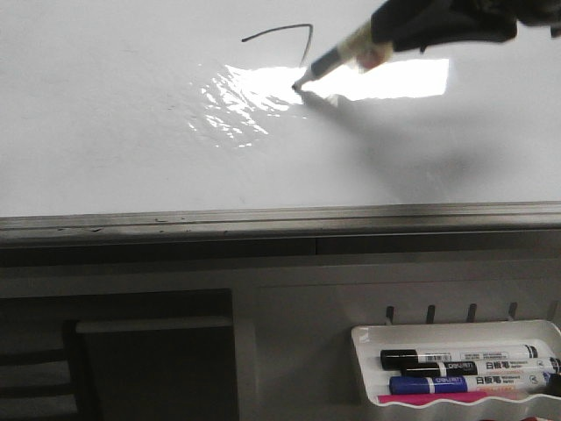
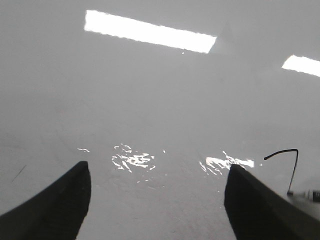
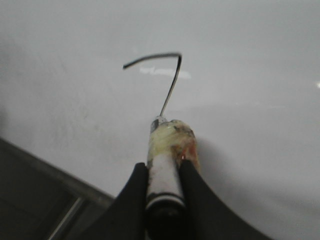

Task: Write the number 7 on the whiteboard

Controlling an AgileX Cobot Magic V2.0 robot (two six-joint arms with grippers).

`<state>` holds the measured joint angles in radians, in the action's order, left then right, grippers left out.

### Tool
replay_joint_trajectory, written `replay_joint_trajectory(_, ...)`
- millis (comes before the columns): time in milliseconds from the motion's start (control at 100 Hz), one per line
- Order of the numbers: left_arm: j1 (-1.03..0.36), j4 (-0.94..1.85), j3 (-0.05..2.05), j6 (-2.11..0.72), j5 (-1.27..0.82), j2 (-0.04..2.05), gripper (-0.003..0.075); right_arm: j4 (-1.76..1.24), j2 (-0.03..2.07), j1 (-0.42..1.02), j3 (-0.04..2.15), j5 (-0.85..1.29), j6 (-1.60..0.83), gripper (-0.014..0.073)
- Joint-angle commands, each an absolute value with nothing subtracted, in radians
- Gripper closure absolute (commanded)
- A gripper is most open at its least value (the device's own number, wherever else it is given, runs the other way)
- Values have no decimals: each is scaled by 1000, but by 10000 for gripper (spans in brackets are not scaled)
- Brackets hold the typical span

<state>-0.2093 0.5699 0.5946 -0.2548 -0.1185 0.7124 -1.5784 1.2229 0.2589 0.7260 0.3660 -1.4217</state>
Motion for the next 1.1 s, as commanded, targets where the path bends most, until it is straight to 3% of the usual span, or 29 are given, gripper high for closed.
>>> replay_joint_trajectory(0,-209,587,622,-247,-48,706,209,-1586,1197,249,708,431,-1409,646)
replay_joint_trajectory(170,-216,587,626,-251,-79,706,209,-1486,1087,249,703,522,-1304,646)
replay_joint_trajectory(310,-307,587,626,-304,-92,712,209,-1331,1031,249,717,568,-1154,646)
replay_joint_trajectory(650,-811,507,626,-551,56,881,209,-991,1029,249,870,800,-832,646)
replay_joint_trajectory(790,-949,403,643,-550,127,983,209,-941,1029,249,923,864,-783,646)
replay_joint_trajectory(1090,-983,355,763,-550,122,1161,209,-941,1029,249,952,920,-774,646)
